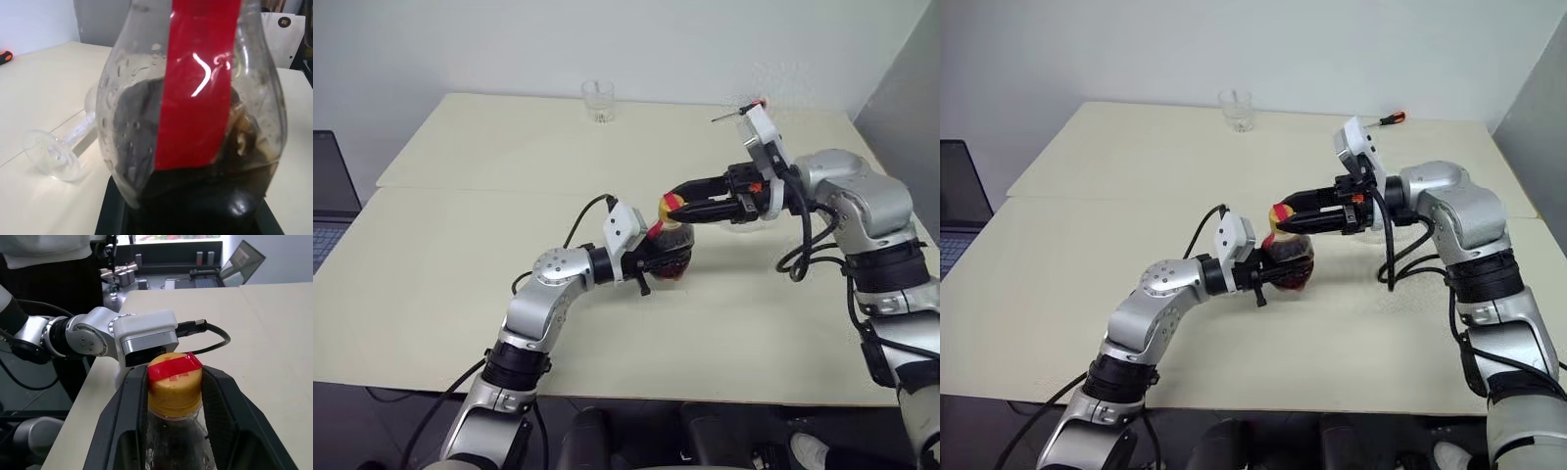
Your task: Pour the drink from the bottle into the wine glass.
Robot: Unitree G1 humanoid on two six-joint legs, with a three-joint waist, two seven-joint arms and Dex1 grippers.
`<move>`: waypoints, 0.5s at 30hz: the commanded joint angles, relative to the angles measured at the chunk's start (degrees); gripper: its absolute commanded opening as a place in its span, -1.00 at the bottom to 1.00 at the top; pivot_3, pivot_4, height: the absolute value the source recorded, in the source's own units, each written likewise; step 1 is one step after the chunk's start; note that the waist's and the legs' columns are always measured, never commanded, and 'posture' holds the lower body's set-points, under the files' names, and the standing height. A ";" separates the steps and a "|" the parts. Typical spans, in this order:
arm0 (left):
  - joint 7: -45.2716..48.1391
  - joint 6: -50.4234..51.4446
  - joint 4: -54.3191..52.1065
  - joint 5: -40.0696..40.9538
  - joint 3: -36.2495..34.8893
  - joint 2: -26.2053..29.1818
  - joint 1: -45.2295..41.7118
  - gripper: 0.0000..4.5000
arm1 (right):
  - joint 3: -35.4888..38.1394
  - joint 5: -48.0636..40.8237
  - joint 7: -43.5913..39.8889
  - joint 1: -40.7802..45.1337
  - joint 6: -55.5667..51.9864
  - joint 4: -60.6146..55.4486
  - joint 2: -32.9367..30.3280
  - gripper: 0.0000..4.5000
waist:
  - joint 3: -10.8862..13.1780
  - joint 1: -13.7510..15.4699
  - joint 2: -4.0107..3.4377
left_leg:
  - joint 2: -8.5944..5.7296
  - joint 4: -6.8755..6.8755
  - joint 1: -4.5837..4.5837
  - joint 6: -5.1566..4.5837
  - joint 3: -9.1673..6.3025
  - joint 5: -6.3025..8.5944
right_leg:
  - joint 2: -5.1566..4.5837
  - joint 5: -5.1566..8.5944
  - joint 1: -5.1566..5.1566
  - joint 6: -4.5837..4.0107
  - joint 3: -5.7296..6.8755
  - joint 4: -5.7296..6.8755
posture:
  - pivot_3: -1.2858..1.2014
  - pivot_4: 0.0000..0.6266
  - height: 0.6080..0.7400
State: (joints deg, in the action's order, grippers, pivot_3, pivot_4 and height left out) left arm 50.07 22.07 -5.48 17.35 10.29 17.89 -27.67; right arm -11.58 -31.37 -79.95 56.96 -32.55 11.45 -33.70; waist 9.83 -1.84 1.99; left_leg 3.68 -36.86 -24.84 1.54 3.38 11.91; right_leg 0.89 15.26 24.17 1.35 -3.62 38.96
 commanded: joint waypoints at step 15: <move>-0.74 -0.63 -2.11 1.29 0.28 -1.05 -1.52 -0.65 | 9.33 -4.97 0.53 1.42 -4.93 -6.30 -1.11 1.00 | 0.02 0.13 -0.02 | -0.01 -0.02 0.00 0.00 0.00 0.00 | -0.04 -0.03 -0.01 -0.05 0.02 0.03 | 0.03 -0.52 1.00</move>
State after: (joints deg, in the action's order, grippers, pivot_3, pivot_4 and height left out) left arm 49.17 22.48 -6.13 17.58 10.79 17.47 -27.78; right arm -6.25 -34.22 -81.03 58.01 -36.54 8.46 -33.52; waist 9.85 -1.71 1.97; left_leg 3.67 -36.88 -24.84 1.54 3.39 11.91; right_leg 0.85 15.24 24.16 1.30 -3.61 38.99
